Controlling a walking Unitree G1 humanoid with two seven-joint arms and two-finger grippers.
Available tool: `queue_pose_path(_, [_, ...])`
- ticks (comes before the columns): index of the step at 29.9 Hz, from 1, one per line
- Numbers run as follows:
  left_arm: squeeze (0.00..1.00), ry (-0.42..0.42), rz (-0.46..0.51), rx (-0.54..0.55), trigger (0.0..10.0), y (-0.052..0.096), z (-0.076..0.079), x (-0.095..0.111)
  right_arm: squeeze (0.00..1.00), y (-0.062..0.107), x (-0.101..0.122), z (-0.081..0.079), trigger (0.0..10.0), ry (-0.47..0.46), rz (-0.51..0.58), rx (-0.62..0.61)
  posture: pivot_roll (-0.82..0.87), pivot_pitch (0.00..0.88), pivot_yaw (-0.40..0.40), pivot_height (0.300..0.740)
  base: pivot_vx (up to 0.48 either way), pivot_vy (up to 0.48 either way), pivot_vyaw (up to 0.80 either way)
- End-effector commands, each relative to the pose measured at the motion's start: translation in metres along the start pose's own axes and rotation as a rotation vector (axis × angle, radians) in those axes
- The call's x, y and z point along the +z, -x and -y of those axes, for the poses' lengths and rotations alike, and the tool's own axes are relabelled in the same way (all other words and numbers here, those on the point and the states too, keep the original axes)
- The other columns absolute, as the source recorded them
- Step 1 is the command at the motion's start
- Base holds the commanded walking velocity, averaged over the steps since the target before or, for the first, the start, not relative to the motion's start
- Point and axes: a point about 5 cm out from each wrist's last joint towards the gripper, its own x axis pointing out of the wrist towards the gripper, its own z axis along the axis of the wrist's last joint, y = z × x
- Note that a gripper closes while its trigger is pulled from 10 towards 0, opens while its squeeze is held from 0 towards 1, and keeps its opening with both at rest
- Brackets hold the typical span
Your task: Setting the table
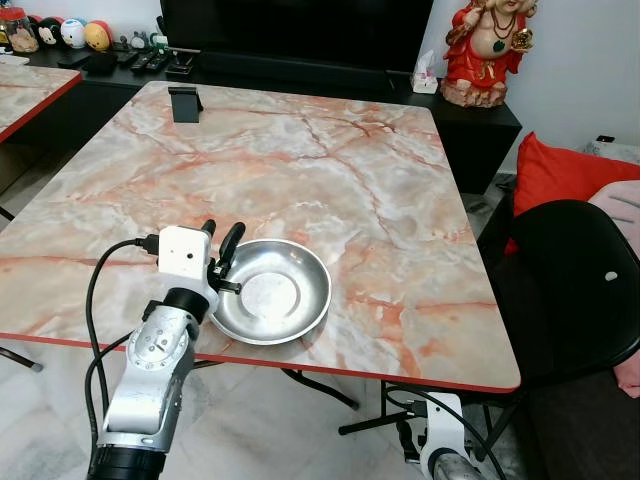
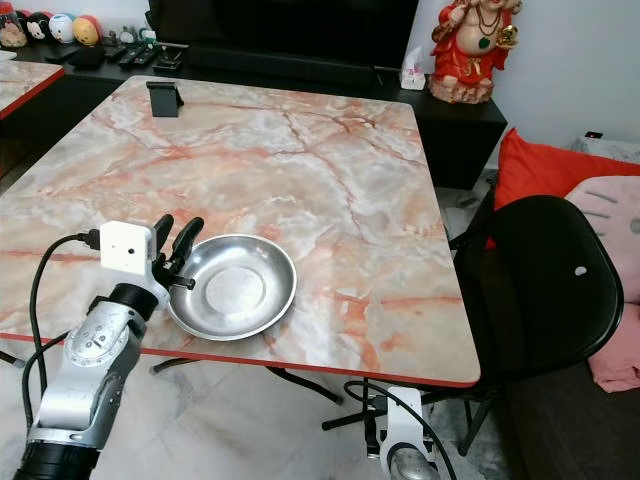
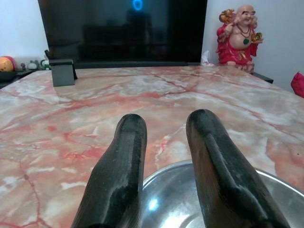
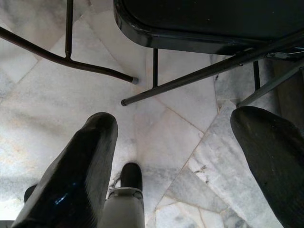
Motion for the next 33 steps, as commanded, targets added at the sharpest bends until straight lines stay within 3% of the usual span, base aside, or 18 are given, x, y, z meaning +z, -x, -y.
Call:
queue_pose_path(1, [0.00, -0.003, -0.016, -0.014, 10.0, 0.0000, 0.0062, -0.0056, 0.00, -0.0001, 0.0009, 0.0024, 10.0, -0.004, 0.006, -0.014, -0.02, 0.000, -0.079, 0.740, 0.000, 0.000, 0.00])
queue_pose_path(33, [0.00, -0.005, -0.001, 0.006, 10.0, -0.0019, 0.0037, -0.0035, 0.00, -0.0001, 0.0013, 0.0015, 10.0, -0.006, 0.009, 0.002, 0.00, 0.000, -0.081, 0.740, 0.000, 0.408, 0.00])
